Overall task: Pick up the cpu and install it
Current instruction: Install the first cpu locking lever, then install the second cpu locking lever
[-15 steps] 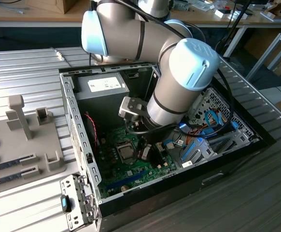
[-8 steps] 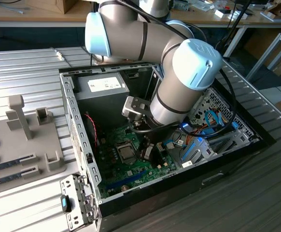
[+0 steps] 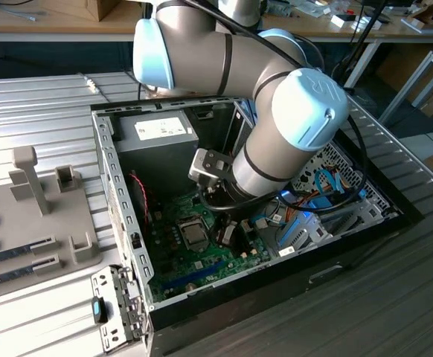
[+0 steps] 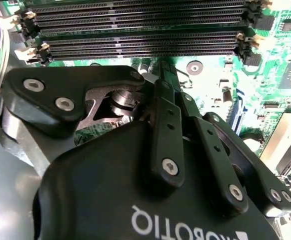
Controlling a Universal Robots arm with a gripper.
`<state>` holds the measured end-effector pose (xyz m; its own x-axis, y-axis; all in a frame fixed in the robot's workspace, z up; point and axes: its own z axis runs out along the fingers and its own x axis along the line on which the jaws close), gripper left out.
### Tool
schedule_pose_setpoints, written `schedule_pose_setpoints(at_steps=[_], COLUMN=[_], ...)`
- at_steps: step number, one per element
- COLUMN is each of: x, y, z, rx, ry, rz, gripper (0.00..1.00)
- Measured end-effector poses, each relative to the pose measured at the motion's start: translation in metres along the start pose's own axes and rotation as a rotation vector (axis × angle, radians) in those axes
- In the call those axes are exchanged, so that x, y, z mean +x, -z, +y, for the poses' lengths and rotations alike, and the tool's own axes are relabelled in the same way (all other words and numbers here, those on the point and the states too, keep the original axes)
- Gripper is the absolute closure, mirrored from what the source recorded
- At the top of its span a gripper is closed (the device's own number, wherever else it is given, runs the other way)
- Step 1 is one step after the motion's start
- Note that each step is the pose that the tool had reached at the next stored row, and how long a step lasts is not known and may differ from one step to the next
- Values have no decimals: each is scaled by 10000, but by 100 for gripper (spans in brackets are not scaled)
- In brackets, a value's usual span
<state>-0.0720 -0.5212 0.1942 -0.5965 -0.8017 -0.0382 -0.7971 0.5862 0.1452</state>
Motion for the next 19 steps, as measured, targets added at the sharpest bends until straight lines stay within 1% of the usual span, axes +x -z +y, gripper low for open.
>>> schedule_pose_setpoints(at_steps=[4, 8, 11, 13, 19], x=[15, 35, 35, 34, 35], y=[0, 2, 27, 39, 48], z=[-11, -2, 3, 5, 6], rx=[-4, 3, -1, -2, -23], ry=[1, 4, 3, 2, 7], rz=[-13, -18, -29, -26, -53], gripper=[89, 89, 89, 89, 89])
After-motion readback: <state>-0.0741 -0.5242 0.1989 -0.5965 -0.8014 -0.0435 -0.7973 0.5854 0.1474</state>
